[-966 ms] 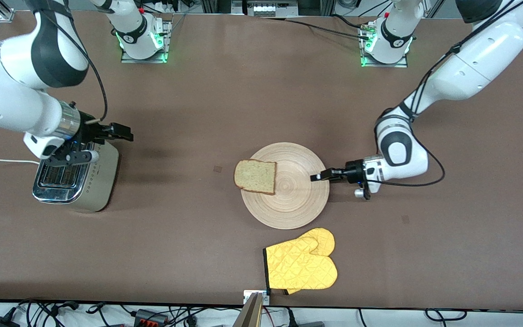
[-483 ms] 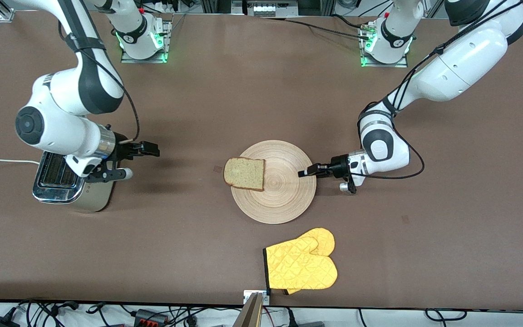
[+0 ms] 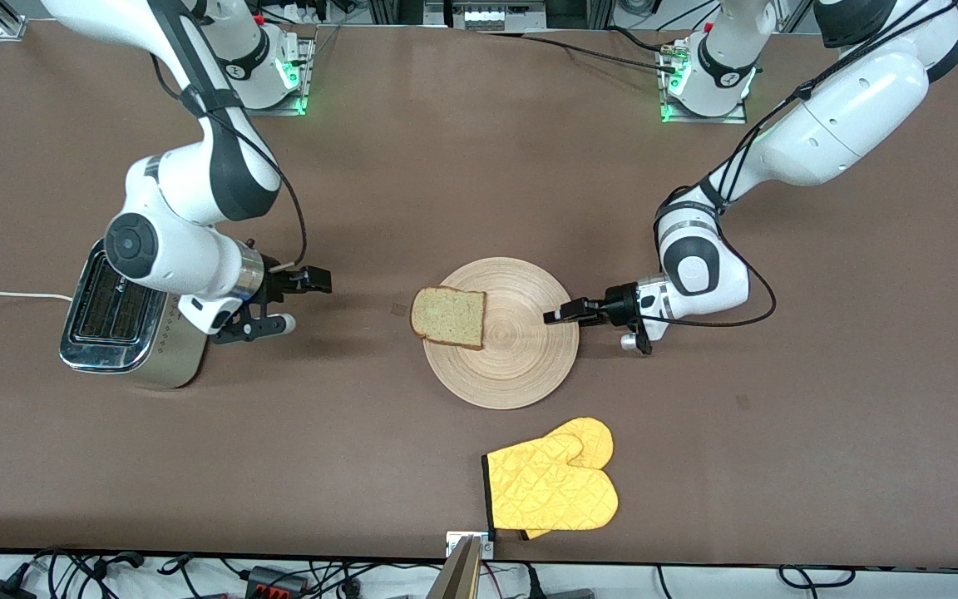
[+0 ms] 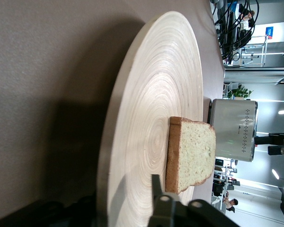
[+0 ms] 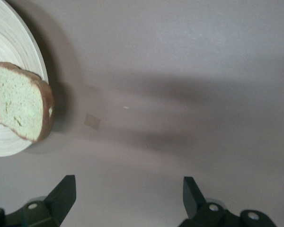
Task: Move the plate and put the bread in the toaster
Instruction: 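Grasp the bread slice with the right gripper while the left gripper releases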
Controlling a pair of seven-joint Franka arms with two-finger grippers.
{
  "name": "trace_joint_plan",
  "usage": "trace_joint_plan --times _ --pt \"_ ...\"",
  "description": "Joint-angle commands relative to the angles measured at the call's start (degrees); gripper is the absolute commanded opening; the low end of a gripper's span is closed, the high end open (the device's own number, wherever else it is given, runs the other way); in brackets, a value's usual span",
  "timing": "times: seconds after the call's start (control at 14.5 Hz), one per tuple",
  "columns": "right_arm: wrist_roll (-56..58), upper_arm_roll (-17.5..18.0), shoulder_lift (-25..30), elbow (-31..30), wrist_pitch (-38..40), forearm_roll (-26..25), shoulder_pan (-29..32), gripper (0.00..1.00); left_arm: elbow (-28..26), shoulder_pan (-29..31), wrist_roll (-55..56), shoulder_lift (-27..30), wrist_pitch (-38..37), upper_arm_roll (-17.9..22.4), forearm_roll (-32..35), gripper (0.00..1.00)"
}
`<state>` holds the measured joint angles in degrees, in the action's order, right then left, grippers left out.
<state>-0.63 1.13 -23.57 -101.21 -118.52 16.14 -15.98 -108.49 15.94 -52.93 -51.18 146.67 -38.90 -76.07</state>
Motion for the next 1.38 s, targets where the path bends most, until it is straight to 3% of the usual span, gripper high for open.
trace_joint_plan --times 0.0,0.28,0.41,0.62,0.83,0.97,1.31 --pt "-0.34 -0.25 -2.44 2.16 -1.71 2.49 -1.42 1.0 -0.32 1.54 -3.4 1.52 0.03 -0.21 -1.72 1.0" --pt "-0.43 -0.16 -4.02 2.42 -2.33 4.32 -2.83 1.0 -0.05 6.98 -14.73 1.78 -6.89 0.32 -0.41 1.0" --pt "-0.34 -0.16 -5.25 3.29 -2.85 10.11 -3.18 1.0 1.34 8.75 -14.93 1.61 -10.94 1.81 8.51 1.0" --pt "-0.34 -0.16 -7.79 4.61 -5.39 11.8 -3.97 1.0 7.66 9.55 -14.49 1.43 -20.16 6.37 24.35 1.0" --pt "-0.25 -0.16 -11.74 8.12 -6.28 17.15 -6.34 1.0 12.32 9.63 -14.49 1.6 -30.09 10.59 31.49 1.0" --pt "-0.34 -0.16 -14.21 9.19 -9.6 18.04 -8.62 1.0 16.1 9.63 -13.96 1.61 -35.99 12.62 36.58 1.0" --pt "0.54 -0.16 -17.55 9.27 -13.14 26.65 -11.18 1.0 23.75 9.72 -5.37 1.78 -45.57 13.24 47.84 1.0"
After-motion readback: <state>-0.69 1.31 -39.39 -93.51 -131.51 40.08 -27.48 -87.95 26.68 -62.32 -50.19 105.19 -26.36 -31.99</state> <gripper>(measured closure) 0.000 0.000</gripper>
